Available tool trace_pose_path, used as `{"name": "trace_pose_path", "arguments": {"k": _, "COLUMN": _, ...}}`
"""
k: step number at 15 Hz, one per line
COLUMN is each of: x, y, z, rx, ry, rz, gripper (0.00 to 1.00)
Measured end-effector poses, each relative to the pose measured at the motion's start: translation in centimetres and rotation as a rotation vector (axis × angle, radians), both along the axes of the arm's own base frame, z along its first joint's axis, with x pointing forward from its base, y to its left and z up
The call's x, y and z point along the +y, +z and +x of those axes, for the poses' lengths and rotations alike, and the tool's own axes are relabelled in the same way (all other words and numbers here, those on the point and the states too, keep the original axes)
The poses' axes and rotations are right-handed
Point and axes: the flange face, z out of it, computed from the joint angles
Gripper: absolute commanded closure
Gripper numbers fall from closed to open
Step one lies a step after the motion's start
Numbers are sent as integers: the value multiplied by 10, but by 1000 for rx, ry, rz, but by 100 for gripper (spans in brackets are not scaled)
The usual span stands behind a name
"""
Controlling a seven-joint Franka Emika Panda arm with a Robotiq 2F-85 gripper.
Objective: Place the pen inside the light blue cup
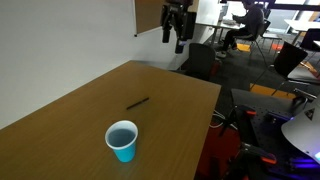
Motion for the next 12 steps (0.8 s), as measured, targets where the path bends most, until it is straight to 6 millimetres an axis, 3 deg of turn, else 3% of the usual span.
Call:
{"name": "trace_pose_path", "arguments": {"k": 4, "x": -20, "y": -33, "z": 30, "rx": -131, "ry": 12, "rz": -68, "gripper": 0}}
{"name": "trace_pose_path", "arguments": {"k": 7, "x": -32, "y": -61, "z": 38, "rx": -115, "ry": -8, "rz": -72, "gripper": 0}}
{"name": "trace_pose_path", "arguments": {"k": 12, "x": -33, "y": -60, "z": 42, "rx": -119, "ry": -9, "rz": -73, "gripper": 0}}
